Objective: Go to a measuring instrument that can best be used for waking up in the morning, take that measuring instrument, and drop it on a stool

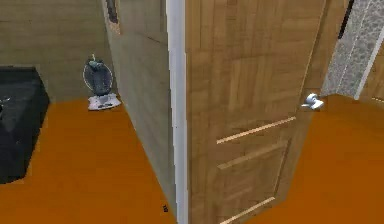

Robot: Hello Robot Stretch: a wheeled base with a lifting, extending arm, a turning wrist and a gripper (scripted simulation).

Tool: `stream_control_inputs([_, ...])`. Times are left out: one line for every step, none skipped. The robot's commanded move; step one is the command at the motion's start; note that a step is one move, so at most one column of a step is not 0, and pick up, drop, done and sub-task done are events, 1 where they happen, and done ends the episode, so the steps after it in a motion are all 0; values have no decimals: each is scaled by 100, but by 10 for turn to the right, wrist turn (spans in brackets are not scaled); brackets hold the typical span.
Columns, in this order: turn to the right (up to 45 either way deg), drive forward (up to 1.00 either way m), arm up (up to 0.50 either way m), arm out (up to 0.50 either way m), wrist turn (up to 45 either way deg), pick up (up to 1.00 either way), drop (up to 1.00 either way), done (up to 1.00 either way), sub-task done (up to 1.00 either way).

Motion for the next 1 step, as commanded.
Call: stream_control_inputs([360,0,0,0,0,0,0,0,0])
